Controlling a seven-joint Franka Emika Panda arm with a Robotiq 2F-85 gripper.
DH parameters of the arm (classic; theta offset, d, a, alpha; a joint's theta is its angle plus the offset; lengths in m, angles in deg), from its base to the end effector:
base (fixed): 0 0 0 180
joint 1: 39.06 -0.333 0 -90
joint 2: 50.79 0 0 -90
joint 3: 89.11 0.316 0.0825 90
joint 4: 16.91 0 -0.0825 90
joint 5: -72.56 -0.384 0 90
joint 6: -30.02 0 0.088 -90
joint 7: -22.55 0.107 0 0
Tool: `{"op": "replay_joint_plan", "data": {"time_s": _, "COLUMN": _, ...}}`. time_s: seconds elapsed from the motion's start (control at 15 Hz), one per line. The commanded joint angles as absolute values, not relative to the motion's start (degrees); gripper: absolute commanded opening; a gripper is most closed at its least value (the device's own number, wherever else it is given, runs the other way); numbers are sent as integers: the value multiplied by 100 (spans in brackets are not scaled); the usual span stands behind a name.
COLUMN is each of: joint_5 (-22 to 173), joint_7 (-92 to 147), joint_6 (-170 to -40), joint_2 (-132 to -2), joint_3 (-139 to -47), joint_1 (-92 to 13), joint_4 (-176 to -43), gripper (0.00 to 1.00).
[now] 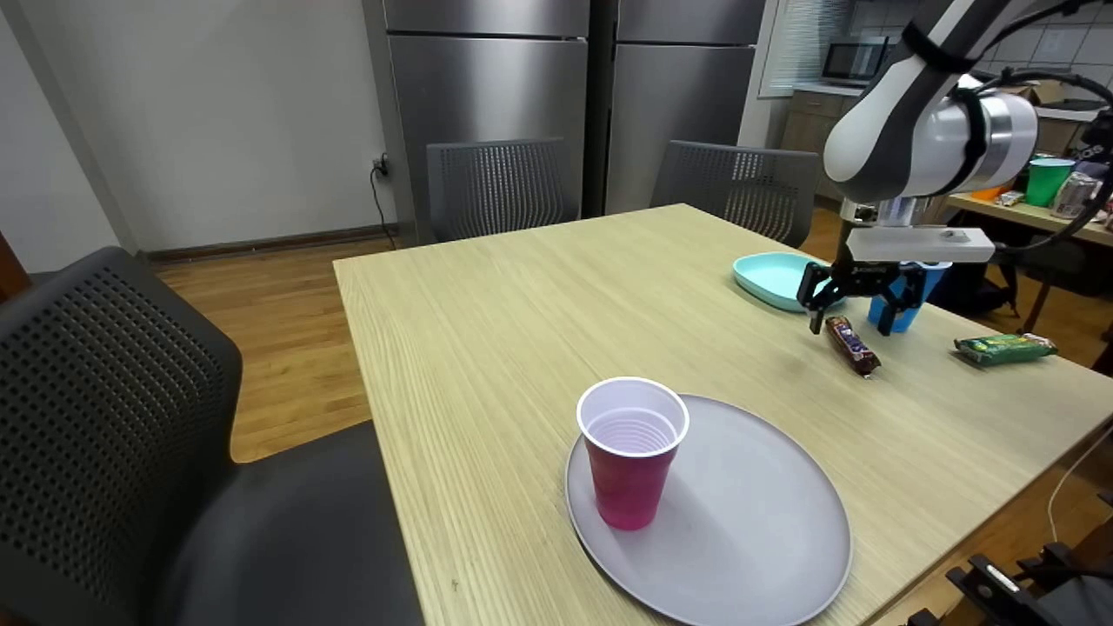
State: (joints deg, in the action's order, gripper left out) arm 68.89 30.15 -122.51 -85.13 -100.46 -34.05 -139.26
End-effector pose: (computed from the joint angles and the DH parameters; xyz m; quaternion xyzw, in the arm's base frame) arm 0.5321 -0.1632 0.1209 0.9740 -0.2207 -0.0325 0.0398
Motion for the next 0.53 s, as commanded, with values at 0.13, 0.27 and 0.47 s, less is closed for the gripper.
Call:
{"op": "replay_joint_plan", "data": {"time_s": 0.13, "joint_5": 7105, "joint_7": 3276, "joint_6": -12282, "joint_2": -8621, "joint_3": -10220, "joint_1": -3509, "joint_4": -13904, "gripper": 100}}
{"op": "replay_joint_plan", "data": {"time_s": 0.27, "joint_5": 7089, "joint_7": 3273, "joint_6": -12258, "joint_2": -8640, "joint_3": -10206, "joint_1": -3490, "joint_4": -13895, "gripper": 100}}
{"op": "replay_joint_plan", "data": {"time_s": 0.47, "joint_5": 7074, "joint_7": 3272, "joint_6": -12229, "joint_2": -8666, "joint_3": -10198, "joint_1": -3476, "joint_4": -13893, "gripper": 100}}
